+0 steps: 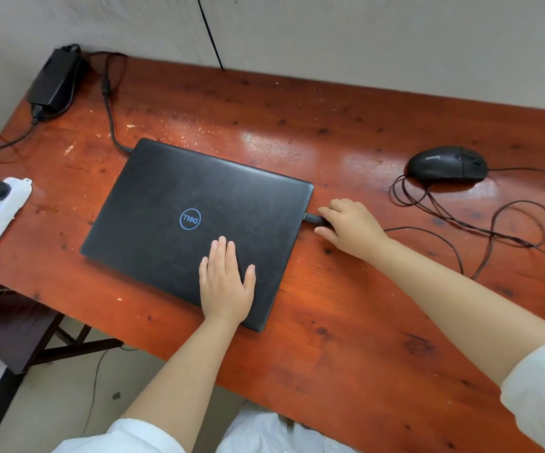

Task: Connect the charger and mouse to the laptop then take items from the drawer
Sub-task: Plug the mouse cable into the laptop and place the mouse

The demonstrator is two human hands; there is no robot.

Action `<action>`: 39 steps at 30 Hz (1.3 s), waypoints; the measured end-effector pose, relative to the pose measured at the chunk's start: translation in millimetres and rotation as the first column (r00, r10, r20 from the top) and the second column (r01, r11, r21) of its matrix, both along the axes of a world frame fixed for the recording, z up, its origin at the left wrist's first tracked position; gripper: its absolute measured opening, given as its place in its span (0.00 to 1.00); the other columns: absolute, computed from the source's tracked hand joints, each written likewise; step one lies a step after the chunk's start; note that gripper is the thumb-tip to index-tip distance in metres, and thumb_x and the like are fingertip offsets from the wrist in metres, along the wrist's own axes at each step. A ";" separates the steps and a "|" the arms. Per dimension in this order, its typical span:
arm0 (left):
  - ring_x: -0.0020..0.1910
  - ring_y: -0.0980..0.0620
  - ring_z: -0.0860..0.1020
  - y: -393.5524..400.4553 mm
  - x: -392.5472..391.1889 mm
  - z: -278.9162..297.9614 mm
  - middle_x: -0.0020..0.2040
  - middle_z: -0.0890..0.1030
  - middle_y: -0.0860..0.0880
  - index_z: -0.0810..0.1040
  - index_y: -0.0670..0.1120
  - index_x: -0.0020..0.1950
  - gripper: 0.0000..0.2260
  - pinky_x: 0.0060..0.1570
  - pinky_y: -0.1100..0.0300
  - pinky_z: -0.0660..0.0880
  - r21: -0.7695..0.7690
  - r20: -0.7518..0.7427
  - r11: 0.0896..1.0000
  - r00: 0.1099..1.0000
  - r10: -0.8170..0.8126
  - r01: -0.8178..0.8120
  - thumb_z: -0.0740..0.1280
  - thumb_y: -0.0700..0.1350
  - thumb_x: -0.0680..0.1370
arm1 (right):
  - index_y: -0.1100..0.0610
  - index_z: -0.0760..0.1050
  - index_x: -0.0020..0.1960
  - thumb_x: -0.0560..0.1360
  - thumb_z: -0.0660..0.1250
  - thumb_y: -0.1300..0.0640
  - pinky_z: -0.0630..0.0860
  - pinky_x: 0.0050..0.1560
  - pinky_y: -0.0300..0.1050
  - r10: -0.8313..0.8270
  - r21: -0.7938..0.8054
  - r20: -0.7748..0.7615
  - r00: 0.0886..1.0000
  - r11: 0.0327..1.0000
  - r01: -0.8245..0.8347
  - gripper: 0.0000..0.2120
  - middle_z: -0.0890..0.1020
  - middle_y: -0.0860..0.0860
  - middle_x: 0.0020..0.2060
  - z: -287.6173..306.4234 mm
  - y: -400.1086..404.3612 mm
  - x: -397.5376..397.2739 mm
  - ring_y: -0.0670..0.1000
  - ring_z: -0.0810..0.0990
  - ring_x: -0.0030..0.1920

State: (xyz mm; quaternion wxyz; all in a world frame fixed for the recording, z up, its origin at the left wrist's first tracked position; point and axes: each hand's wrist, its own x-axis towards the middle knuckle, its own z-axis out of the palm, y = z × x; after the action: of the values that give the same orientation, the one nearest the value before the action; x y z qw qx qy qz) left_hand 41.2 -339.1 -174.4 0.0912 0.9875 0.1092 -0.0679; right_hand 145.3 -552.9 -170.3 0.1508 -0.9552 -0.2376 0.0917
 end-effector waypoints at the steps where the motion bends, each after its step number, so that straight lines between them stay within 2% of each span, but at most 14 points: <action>1: 0.74 0.42 0.60 -0.7 0.2 0.6 0.73 0.65 0.39 0.64 0.36 0.70 0.23 0.72 0.46 0.58 0.003 0.006 1.000 1.000 0.001 -0.001 0.62 0.46 0.78 | 0.64 0.73 0.59 0.78 0.59 0.53 0.70 0.50 0.51 -0.003 -0.040 -0.005 1.000 0.999 0.003 0.16 0.78 0.60 0.51 0.6 -2.1 -1.5 0.60 0.75 0.52; 5: 0.72 0.39 0.64 -3.4 1.7 2.3 0.71 0.68 0.37 0.67 0.34 0.68 0.23 0.70 0.43 0.61 0.008 0.015 1.000 1.000 0.010 -0.011 0.65 0.44 0.77 | 0.67 0.77 0.48 0.79 0.57 0.59 0.68 0.45 0.52 -0.026 -0.021 -0.006 1.000 0.999 0.026 0.13 0.79 0.62 0.44 2.3 4.1 -4.6 0.61 0.76 0.47; 10: 0.72 0.38 0.63 -4.8 1.5 7.5 0.71 0.67 0.36 0.66 0.33 0.68 0.23 0.69 0.42 0.61 0.025 -0.032 1.000 0.999 0.001 0.000 0.64 0.43 0.77 | 0.70 0.78 0.35 0.72 0.66 0.67 0.72 0.38 0.52 -0.054 0.099 0.066 0.996 0.994 0.047 0.09 0.80 0.65 0.31 5.3 3.6 -8.9 0.64 0.79 0.34; 12: 0.71 0.39 0.65 -5.9 3.1 10.3 0.71 0.67 0.36 0.67 0.33 0.67 0.23 0.68 0.41 0.62 0.070 -0.043 0.997 0.999 -0.030 0.033 0.65 0.42 0.76 | 0.69 0.78 0.41 0.75 0.62 0.64 0.71 0.44 0.52 -0.059 0.048 0.028 0.998 0.997 0.057 0.10 0.81 0.63 0.37 5.9 5.5 -11.0 0.63 0.79 0.41; 15: 0.70 0.40 0.66 -13.5 13.8 13.0 0.70 0.68 0.36 0.69 0.33 0.66 0.21 0.68 0.41 0.63 0.074 -0.005 0.992 0.995 -0.103 0.103 0.66 0.41 0.76 | 0.61 0.77 0.52 0.79 0.57 0.53 0.61 0.64 0.56 -0.033 -0.139 -0.068 0.997 0.990 0.024 0.15 0.80 0.56 0.49 11.8 1.2 -0.6 0.58 0.74 0.54; 18: 0.74 0.42 0.59 -33.2 31.3 10.7 0.74 0.62 0.39 0.65 0.36 0.70 0.22 0.72 0.46 0.57 0.001 0.003 0.985 0.985 -0.174 0.174 0.61 0.44 0.79 | 0.59 0.74 0.58 0.77 0.59 0.53 0.52 0.71 0.62 -0.114 -0.174 0.004 0.993 0.978 0.113 0.15 0.78 0.56 0.55 26.7 -34.2 18.0 0.58 0.71 0.60; 22: 0.76 0.45 0.55 -46.9 36.8 4.2 0.76 0.58 0.41 0.60 0.38 0.72 0.24 0.74 0.49 0.53 -0.017 -0.010 0.987 0.987 -0.158 0.158 0.58 0.49 0.80 | 0.57 0.60 0.69 0.72 0.63 0.62 0.53 0.71 0.65 -0.384 -0.367 0.038 0.923 0.853 0.370 0.27 0.66 0.59 0.68 36.1 -116.4 43.9 0.60 0.63 0.68; 24: 0.75 0.45 0.56 -47.2 37.4 2.9 0.75 0.60 0.41 0.61 0.38 0.72 0.24 0.74 0.48 0.53 -0.030 0.006 0.989 0.989 -0.148 0.148 0.59 0.49 0.79 | 0.56 0.55 0.72 0.71 0.64 0.63 0.56 0.69 0.66 -0.456 -0.427 0.008 0.890 0.803 0.415 0.32 0.60 0.58 0.72 35.8 -146.3 51.6 0.61 0.60 0.70; 25: 0.75 0.45 0.56 -46.7 37.4 2.3 0.75 0.61 0.41 0.61 0.38 0.72 0.24 0.74 0.48 0.53 -0.027 0.003 0.989 0.989 -0.147 0.147 0.59 0.48 0.79 | 0.56 0.54 0.72 0.71 0.64 0.64 0.58 0.68 0.65 -0.465 -0.420 -0.039 0.885 0.811 0.407 0.33 0.60 0.57 0.73 34.9 -154.3 55.0 0.61 0.60 0.70; 27: 0.75 0.45 0.56 -46.4 37.3 1.1 0.75 0.61 0.41 0.61 0.38 0.72 0.24 0.74 0.49 0.53 -0.018 0.003 0.988 0.988 -0.153 0.153 0.59 0.48 0.79 | 0.57 0.56 0.72 0.70 0.65 0.65 0.65 0.64 0.62 -0.440 -0.372 -0.097 0.893 0.848 0.377 0.33 0.62 0.58 0.71 32.7 -161.6 60.4 0.63 0.63 0.67; 29: 0.75 0.45 0.57 -46.6 37.0 0.5 0.75 0.61 0.41 0.61 0.38 0.72 0.24 0.74 0.49 0.53 -0.028 0.006 0.989 0.989 -0.148 0.149 0.59 0.48 0.79 | 0.58 0.58 0.71 0.69 0.69 0.62 0.69 0.60 0.60 -0.398 -0.374 -0.061 0.915 0.860 0.349 0.33 0.67 0.60 0.68 32.6 -164.8 63.0 0.64 0.66 0.64; 32: 0.75 0.46 0.56 -47.5 36.1 0.3 0.75 0.62 0.42 0.61 0.39 0.72 0.24 0.74 0.50 0.52 -0.035 0.009 0.991 0.991 -0.132 0.132 0.59 0.48 0.79 | 0.57 0.59 0.71 0.67 0.73 0.57 0.69 0.60 0.58 -0.360 -0.366 -0.047 0.932 0.874 0.319 0.37 0.67 0.60 0.67 37.2 -169.8 60.9 0.62 0.64 0.65; 35: 0.75 0.47 0.56 -48.3 37.5 1.2 0.75 0.61 0.42 0.60 0.39 0.72 0.24 0.75 0.50 0.52 -0.039 0.017 0.990 0.991 -0.134 0.135 0.59 0.48 0.79 | 0.57 0.61 0.70 0.68 0.73 0.56 0.70 0.62 0.58 -0.334 -0.253 -0.059 0.941 0.917 0.310 0.35 0.67 0.59 0.67 51.3 -166.1 48.2 0.62 0.63 0.65; 39: 0.75 0.46 0.56 -48.7 35.9 5.2 0.75 0.61 0.42 0.61 0.38 0.72 0.24 0.74 0.49 0.52 -0.048 0.025 0.988 0.989 -0.146 0.147 0.59 0.48 0.79 | 0.58 0.66 0.67 0.65 0.74 0.56 0.68 0.59 0.56 -0.141 -0.141 0.032 0.989 0.979 0.144 0.33 0.72 0.59 0.64 80.0 -138.2 5.8 0.62 0.67 0.62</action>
State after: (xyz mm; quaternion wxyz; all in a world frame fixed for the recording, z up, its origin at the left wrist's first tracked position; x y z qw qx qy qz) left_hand 77.1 -387.7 -169.2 0.1118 0.9909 0.0337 -0.0667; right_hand 151.1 -691.1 -90.3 0.0854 -0.9791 -0.1628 0.0872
